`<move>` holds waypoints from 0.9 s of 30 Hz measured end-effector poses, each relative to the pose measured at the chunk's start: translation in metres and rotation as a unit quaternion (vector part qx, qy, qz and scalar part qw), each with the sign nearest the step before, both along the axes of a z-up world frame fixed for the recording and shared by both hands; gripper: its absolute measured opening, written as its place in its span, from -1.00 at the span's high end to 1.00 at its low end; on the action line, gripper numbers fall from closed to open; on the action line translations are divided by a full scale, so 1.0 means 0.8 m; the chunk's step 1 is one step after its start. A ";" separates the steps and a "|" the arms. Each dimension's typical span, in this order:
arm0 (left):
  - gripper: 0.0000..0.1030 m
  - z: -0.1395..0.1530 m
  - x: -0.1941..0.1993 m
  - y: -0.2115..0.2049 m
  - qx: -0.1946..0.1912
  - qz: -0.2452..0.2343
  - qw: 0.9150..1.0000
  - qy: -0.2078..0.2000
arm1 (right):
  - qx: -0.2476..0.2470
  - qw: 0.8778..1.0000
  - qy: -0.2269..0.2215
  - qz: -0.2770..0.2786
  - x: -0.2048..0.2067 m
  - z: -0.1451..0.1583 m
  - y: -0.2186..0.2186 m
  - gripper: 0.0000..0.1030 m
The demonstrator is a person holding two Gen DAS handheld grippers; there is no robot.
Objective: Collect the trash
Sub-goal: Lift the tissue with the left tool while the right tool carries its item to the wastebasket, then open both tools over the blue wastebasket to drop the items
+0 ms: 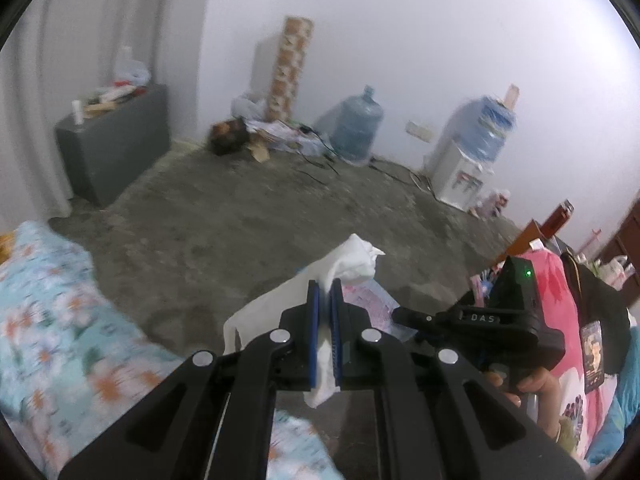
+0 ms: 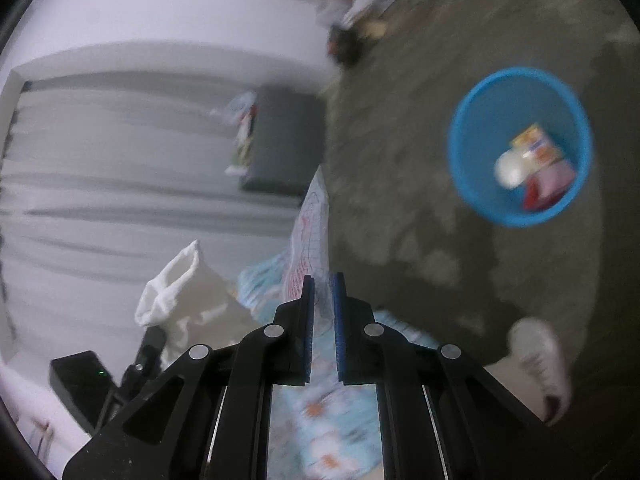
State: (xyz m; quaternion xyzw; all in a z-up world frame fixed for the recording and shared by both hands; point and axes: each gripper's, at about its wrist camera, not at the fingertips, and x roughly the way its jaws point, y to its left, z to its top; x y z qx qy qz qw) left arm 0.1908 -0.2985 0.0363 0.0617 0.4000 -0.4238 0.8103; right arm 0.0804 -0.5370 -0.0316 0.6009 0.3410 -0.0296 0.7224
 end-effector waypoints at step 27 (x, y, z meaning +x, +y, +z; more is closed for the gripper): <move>0.10 -0.211 0.058 -0.255 0.112 -0.085 0.985 0.097 | -0.079 0.965 0.217 -0.123 -0.005 -0.165 -0.128 0.14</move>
